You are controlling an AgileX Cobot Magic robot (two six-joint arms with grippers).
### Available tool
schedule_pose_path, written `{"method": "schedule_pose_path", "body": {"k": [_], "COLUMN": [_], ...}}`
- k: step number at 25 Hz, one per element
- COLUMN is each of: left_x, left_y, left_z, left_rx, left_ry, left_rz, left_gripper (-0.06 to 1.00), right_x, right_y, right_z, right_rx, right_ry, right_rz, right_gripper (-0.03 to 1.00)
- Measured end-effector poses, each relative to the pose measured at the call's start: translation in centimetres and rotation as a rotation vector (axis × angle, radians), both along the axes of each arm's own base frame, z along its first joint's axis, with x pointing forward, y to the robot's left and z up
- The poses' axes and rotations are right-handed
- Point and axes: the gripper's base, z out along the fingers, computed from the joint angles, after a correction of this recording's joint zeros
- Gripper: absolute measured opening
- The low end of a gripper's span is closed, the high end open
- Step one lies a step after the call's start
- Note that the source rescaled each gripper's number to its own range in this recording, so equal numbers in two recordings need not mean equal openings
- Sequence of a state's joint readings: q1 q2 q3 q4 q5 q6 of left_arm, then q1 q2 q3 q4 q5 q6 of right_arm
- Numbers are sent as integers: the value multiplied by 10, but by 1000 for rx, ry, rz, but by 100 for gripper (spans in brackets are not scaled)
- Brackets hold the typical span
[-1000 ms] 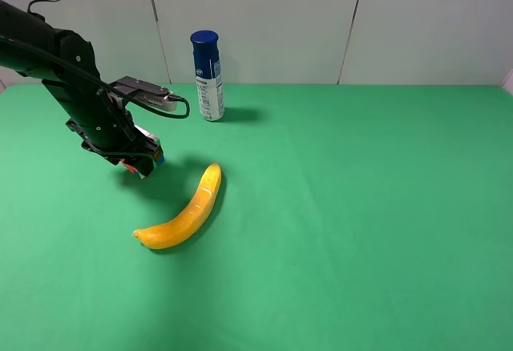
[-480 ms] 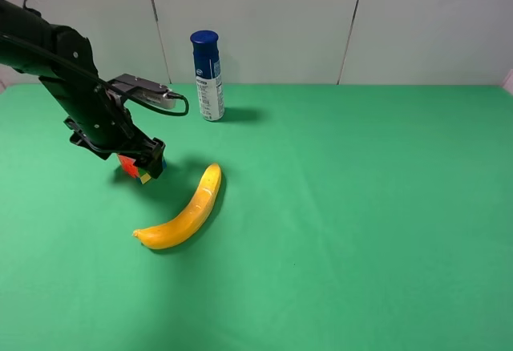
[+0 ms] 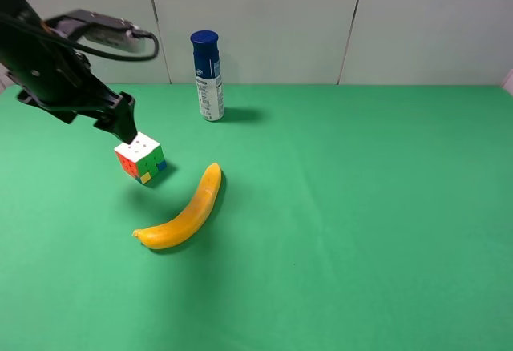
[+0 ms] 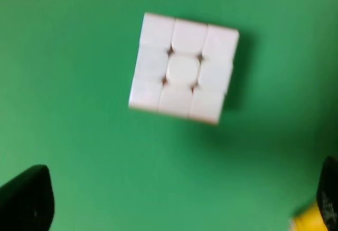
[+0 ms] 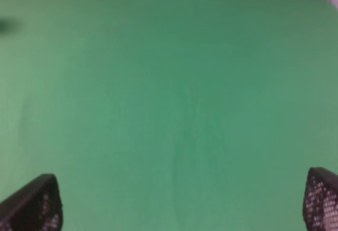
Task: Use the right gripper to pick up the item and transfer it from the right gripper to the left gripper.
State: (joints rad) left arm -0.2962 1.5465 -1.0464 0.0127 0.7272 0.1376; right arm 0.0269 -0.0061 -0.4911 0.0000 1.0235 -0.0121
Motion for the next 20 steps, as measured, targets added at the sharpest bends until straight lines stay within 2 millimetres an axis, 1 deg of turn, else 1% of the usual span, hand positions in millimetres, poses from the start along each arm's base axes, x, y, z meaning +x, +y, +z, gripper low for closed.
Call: {"method": "schedule_pose_path", "body": {"k": [5,11,15,20], "left_x": [-30,-70,-98,-138], "left_y": [9,21,30,42], "left_z": [41,86,107,130], "left_rx": [-15,-52,-64,-96], "left_ry": [-42,-154,-192,-260], "left_rz": [2,6,5,25], "left_gripper": [100,100,100,100], "right_x": [0,0,0,0], "right_y": [0,0,0,0], "right_z": [0,0,0,0], "right_rx": [0,0,0,0], "right_ry": [0,0,0,0], "right_rz": [0,0,0,0], "right_gripper": [100,100,100,100]}}
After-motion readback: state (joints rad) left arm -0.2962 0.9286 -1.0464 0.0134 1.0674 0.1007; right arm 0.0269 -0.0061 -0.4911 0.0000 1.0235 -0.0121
